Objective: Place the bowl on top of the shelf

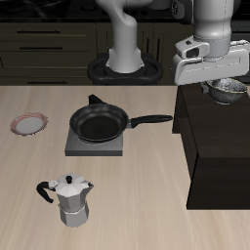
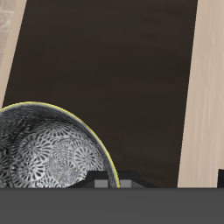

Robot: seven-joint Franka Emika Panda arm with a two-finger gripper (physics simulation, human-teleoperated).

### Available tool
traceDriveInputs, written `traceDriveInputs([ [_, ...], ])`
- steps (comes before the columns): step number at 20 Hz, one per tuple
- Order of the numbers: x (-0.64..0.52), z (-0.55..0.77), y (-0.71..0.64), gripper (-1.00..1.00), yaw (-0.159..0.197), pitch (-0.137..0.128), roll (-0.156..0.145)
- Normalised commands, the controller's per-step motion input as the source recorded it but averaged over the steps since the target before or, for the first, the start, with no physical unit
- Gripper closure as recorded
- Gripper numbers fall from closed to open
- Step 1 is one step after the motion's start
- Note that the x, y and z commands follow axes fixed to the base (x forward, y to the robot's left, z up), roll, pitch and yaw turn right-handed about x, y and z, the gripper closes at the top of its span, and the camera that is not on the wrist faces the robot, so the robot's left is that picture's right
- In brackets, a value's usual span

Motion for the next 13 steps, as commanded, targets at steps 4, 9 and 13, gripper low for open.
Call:
traceDriveInputs([
  [4,-0.07,-0.05,0.01,-1.0,0.03,-0.002,0.03],
  [9,-0.05,-0.02,-0.08,-1.0,0.024,-0.018,0.005],
  [13,-0.15,0.21,-0.23,-1.0,-0.026,-0.038,-0.022],
])
